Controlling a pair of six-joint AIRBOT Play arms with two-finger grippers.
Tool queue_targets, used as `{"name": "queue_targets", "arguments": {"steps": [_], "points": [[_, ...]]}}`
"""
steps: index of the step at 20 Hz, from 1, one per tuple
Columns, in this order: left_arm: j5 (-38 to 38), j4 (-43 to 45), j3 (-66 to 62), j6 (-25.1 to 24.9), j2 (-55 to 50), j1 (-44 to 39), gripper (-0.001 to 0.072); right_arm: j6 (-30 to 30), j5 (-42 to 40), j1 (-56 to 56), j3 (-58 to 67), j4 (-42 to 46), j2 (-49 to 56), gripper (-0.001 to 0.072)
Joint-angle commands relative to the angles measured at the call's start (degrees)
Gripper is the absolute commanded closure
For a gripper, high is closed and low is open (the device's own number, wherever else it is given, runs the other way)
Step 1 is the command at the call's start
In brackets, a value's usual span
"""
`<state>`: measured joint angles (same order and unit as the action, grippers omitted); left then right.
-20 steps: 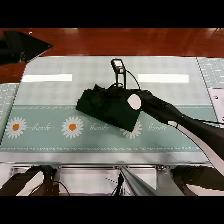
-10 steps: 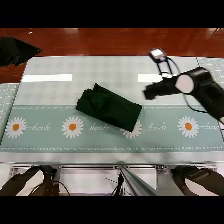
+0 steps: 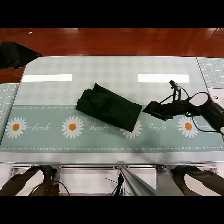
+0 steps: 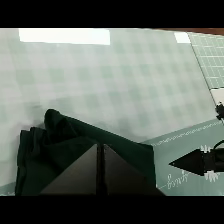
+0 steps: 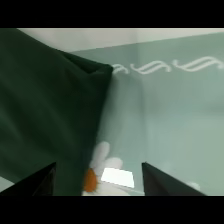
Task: Fold the shirts.
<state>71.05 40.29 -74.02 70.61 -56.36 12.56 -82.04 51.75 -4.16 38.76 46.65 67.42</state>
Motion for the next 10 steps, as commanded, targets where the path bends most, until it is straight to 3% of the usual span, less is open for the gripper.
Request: {"name": "queue_targets", "arguments": {"steps": [1, 4, 5, 6, 7, 8, 10], "points": [[0.20, 0.11, 0.00, -0.02, -0.02, 0.04, 0.0680, 1.95, -7.78, -5.66, -3.30, -10.69, 4.20, 0.0097], [0.17, 0.11, 0.00, -0.02, -0.02, 0.04, 0.0680, 2.03, -13.92, -11.41, -3.30, -17.42, 8.39, 0.0100], [0.17, 0.11, 0.00, -0.02, -0.02, 0.04, 0.0680, 2.27, -15.72, -12.94, -3.30, -20.26, 9.38, 0.0134], [0.17, 0.11, 0.00, -0.04, -0.02, 0.04, 0.0680, 3.54, -16.81, -14.03, -3.28, -22.47, 9.92, 0.0301], [0.17, 0.11, 0.00, -0.07, -0.04, 0.04, 0.0680, 4.96, -17.73, -14.71, -3.28, -23.71, 9.88, 0.0577], [0.17, 0.11, 0.00, -0.07, -0.07, 0.04, 0.0680, 5.42, -17.38, -14.69, -2.99, -24.04, 9.44, 0.0683], [0.17, 0.11, 0.00, -0.04, -0.24, 0.02, 0.0680, 10.62, -13.22, -12.83, -1.18, -22.34, 6.54, 0.0683]]}}
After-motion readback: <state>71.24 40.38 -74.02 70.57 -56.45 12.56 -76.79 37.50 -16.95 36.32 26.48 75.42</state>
